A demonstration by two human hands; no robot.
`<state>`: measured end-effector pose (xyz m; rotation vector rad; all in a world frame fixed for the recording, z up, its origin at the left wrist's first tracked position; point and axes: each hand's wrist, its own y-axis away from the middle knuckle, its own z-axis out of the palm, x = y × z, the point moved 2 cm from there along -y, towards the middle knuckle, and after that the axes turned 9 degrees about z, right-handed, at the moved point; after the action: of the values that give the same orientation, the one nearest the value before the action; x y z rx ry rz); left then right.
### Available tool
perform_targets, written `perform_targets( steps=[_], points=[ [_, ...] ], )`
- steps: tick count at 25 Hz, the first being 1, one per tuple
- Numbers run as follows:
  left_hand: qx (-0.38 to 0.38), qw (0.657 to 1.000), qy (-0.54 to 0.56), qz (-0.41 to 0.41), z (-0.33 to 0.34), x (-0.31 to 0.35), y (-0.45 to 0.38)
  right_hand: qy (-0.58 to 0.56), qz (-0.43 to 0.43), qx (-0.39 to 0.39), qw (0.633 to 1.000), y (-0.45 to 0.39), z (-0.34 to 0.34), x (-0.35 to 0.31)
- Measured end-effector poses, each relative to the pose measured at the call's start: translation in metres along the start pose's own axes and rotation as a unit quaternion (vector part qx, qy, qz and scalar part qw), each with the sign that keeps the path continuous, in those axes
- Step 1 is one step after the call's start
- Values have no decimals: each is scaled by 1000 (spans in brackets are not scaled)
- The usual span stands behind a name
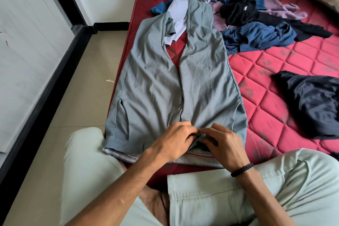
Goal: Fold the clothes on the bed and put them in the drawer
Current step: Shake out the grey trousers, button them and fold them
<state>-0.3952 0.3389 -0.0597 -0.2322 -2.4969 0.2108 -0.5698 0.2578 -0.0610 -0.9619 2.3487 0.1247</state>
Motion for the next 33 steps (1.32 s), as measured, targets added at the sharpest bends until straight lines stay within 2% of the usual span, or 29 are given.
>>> perform_targets(
  steps=[4,7,10,13,14,15,17,18,19,26,33],
  points=[
    [-53,998,3,31,-8,6,4,14,-3,-22,1000,5,-8,-2],
    [-119,992,-25,39,-11,13,24,82,-32,-62,994,19,-9,-5],
    [-186,982,-28,-5,-11,14,44,99,17,-157,983,24,-7,0],
    [-229,964,100,-91,-22,0,37,59,86,-253,962,13,-19,0],
    [-197,959,159,-127,-25,-9,30,64,93,-251,961,4,-18,-6],
    [-125,963,185,-153,-30,-21,19,56,90,-209,972,-10,-15,-12],
    [70,973,132,-176,-37,-49,-4,28,91,-82,992,-43,2,-24],
    [136,968,106,-183,-38,-61,-14,18,107,-49,993,-57,13,-30],
    [165,964,95,-188,-38,-70,-23,11,121,-36,992,-69,24,-34],
    [91,946,128,-284,-23,-136,-55,-25,136,12,990,-90,66,-36],
    [96,942,88,-309,-21,-138,-60,-53,129,23,990,-83,67,-34]
  ],
)
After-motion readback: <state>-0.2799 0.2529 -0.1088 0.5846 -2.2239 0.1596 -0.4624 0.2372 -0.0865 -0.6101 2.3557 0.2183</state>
